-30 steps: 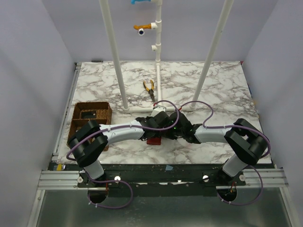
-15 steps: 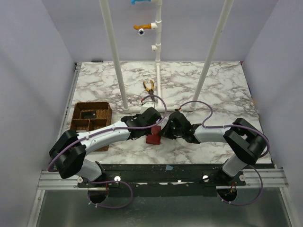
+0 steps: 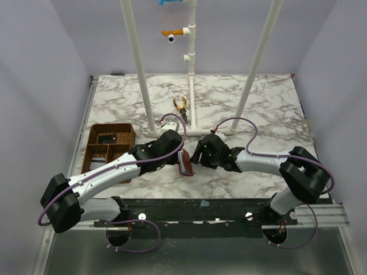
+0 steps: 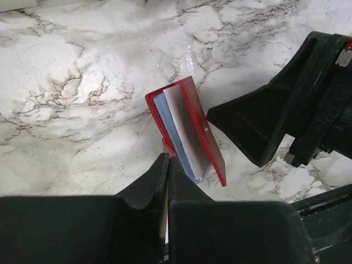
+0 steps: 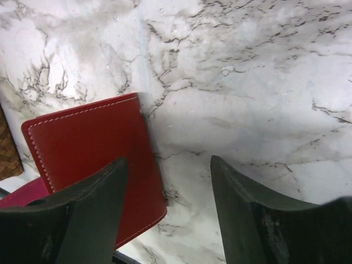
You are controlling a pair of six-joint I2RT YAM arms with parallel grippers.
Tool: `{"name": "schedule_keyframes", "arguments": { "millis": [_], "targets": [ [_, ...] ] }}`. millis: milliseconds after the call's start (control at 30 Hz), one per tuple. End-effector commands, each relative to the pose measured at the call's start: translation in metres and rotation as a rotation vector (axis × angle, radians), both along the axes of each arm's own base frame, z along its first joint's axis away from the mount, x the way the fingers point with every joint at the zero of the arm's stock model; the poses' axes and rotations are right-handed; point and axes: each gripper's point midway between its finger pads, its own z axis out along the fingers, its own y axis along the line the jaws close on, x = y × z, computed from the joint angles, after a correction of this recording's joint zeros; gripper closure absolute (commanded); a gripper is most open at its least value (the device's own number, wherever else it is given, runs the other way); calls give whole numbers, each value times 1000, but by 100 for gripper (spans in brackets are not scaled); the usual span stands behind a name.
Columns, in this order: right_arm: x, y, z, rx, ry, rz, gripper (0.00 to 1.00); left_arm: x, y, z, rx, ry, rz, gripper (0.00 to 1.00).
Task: Take the credit cards out of the card holder
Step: Open the card holder at the center of the board.
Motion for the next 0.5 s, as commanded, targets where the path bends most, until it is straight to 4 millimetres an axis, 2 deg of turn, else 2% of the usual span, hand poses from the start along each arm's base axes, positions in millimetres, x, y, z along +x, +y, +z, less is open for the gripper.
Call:
{"name": "schedule_keyframes", "arguments": {
  "millis": [0, 100, 267, 467],
  "targets": [
    [-15, -18, -8, -132, 6, 16, 30, 2, -9, 17, -69, -6, -14, 100],
    [-14, -11, 3, -107, -24, 19, 23, 2, -10, 16, -74, 0, -18, 100],
    [-10, -13, 18, -92, -57, -25, 23, 1, -11, 11, -84, 14, -17, 100],
    [-6, -10, 60, -28, -153, -24, 23, 2, -12, 17, -97, 3, -22, 100]
  ]
}}
